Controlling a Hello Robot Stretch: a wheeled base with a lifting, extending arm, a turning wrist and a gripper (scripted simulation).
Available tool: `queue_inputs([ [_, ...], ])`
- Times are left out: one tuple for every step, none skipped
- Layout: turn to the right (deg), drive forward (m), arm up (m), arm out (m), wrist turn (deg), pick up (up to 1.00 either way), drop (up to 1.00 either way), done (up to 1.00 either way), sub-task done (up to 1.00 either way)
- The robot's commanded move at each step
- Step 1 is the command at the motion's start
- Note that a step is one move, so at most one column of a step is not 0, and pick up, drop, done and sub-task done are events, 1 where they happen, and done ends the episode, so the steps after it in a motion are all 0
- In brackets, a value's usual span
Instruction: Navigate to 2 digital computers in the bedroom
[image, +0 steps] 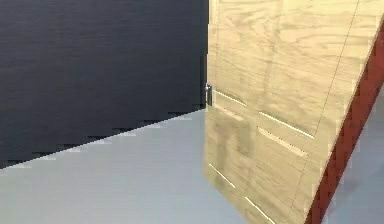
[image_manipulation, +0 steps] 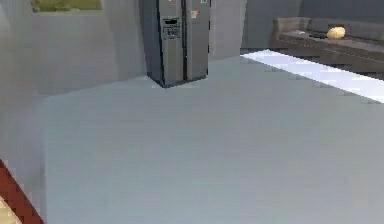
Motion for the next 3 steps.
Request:
queue_inputs([
  [-12.0,0.0,0.0,0.0,0.0,0.0,0.0,0.0,0.0],
  [0.0,1.0,0.0,0.0,0.0,0.0,0.0,0.0,0.0],
  [-3.0,0.0,0.0,0.0,0.0,0.0,0.0,0.0,0.0],
])
